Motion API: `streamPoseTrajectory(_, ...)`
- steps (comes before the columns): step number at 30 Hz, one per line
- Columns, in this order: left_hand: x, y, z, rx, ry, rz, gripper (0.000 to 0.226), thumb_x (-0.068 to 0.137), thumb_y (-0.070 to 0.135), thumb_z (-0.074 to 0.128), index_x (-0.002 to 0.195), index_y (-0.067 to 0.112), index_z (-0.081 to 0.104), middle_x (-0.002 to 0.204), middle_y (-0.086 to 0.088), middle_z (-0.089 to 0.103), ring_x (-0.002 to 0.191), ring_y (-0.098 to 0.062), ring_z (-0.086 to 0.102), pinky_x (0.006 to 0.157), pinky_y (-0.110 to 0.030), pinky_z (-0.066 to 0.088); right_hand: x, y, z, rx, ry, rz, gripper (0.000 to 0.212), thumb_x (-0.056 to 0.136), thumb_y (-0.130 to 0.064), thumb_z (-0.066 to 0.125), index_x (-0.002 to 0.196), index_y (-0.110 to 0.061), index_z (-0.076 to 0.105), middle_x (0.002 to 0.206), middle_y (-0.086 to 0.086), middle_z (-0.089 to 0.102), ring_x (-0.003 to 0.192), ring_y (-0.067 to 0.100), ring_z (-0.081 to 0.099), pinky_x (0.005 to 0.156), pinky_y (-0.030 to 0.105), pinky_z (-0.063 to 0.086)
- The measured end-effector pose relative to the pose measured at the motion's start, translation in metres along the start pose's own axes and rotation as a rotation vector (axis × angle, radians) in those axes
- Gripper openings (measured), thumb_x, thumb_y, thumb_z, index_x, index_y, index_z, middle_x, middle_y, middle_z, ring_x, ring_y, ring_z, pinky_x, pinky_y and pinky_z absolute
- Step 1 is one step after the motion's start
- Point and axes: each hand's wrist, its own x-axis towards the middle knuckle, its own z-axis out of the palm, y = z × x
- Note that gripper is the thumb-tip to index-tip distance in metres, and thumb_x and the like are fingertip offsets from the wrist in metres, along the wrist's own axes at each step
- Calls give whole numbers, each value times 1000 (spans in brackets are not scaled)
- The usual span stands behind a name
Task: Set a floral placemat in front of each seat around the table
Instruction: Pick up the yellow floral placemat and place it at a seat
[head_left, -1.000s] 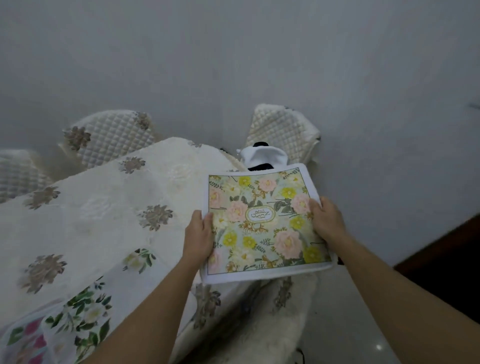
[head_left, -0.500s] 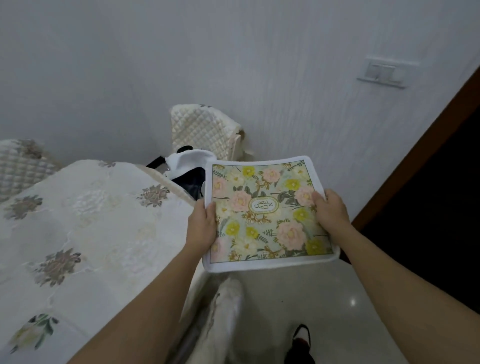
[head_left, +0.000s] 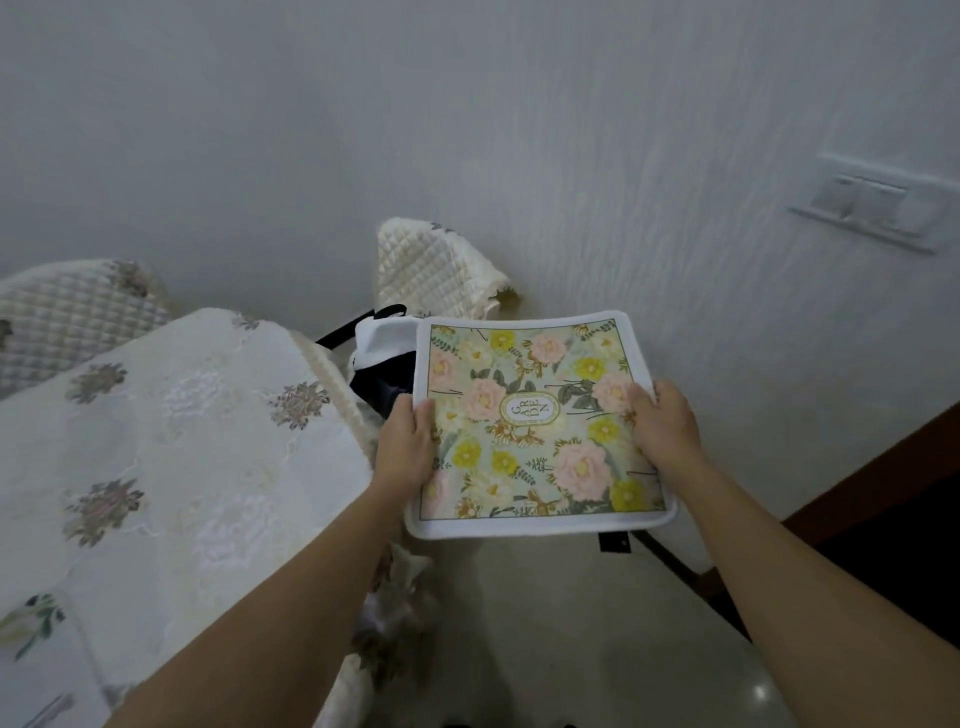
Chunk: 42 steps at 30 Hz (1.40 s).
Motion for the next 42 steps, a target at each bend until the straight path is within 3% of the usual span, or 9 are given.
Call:
streamPoseTrajectory(7,27,-15,-21,27,135,-101,28,105,31,36,96,7,47,82,-3,51,71,-13,47,59,-28,38,41,-31,47,1,-146,-76,28,100,-38,43,104,-15,57,97,6,64,86,25,62,71,34,48)
streamPoseTrajectory(13,61,-41,-48,9,242,-163,31,104,34,37,102,7,50,89,-5,56,80,-20,54,66,-33,42,74,-69,108,-15,-263,-145,29,100,-40,41,104,-16,56,92,3,64,81,24,63,69,36,52)
streamPoseTrajectory(21,125,-99,-102,-34,419,-267,31,104,32,38,88,6,45,76,-1,49,68,-15,47,55,-29,36,116,-137,236,-9,-446,-236,26,100,-37,42,107,-16,57,96,5,66,86,23,65,77,41,55)
streamPoseTrajectory(36,192,-193,-178,-16,566,-468,31,104,31,38,85,7,43,73,-1,45,65,-16,44,58,-32,36,148,-204,420,-122,-724,-336,22,102,-35,40,101,-16,51,92,6,63,82,26,61,75,46,52)
streamPoseTrajectory(42,202,-223,-194,-43,588,-587,33,104,30,41,87,1,46,76,-6,49,69,-20,47,62,-36,39,148,-209,470,-172,-800,-327,27,102,-36,38,102,-12,50,92,6,62,79,20,59,68,38,49)
